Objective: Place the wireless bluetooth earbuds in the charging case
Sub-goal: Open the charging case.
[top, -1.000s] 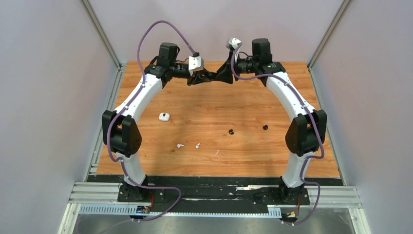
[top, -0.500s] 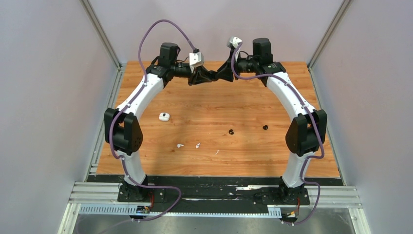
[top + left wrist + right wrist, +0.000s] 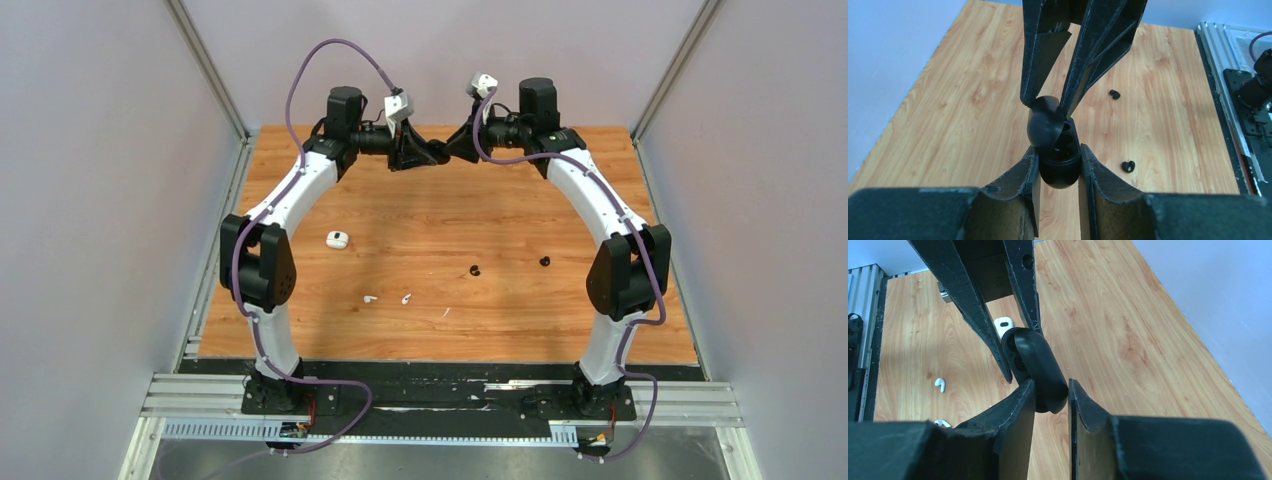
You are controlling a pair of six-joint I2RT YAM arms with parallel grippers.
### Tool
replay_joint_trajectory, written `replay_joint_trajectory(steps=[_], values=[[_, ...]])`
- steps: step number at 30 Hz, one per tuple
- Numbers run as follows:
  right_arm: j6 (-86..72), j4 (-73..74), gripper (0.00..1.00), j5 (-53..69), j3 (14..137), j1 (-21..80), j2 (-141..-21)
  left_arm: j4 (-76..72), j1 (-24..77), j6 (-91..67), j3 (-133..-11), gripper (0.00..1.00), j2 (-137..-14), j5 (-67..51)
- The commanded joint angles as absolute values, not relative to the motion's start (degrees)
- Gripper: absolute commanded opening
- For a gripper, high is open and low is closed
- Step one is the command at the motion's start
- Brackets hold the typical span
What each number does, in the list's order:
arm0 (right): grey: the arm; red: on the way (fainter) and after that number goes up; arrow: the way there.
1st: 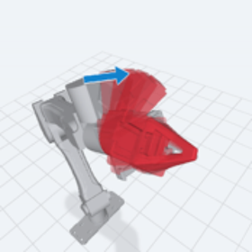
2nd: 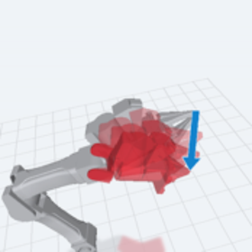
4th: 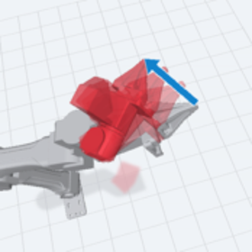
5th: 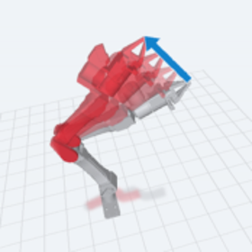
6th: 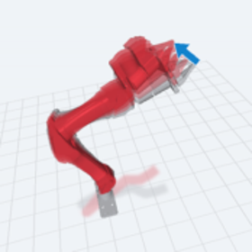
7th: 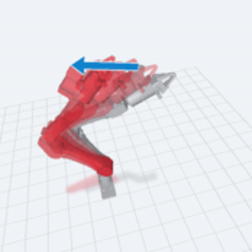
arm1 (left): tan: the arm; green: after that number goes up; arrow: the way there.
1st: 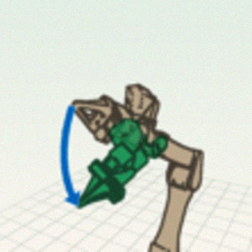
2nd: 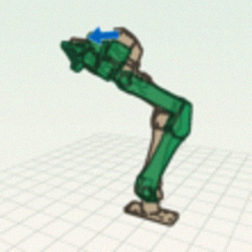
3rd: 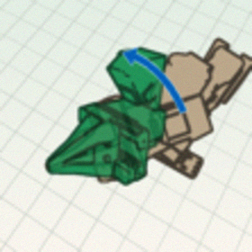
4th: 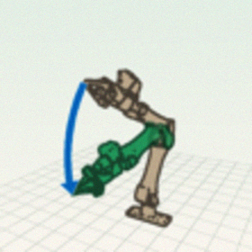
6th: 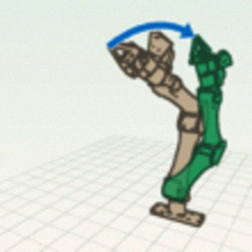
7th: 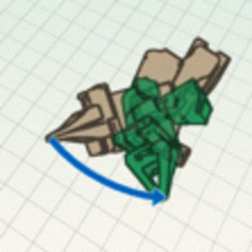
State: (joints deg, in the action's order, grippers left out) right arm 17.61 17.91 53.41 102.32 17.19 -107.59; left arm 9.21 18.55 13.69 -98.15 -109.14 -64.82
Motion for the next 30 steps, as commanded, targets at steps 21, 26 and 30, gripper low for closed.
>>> replay_joint_trajectory(steps=[21,26,30], values=[[19.57,13.07,0.31,46.03,101.82,16.98,-106.74,1.39,18.22,2.94,-97.98,0.0,-111.03,-71.48],[18.97,13.71,0.23,49.0,101.52,16.89,-106.79,-0.38,18.0,1.43,-97.73,0.0,-111.3,-71.2],[18.64,14.81,0.17,51.12,101.17,16.81,-106.75,-5.36,17.62,-2.64,-96.62,0.0,-111.36,-70.9]])
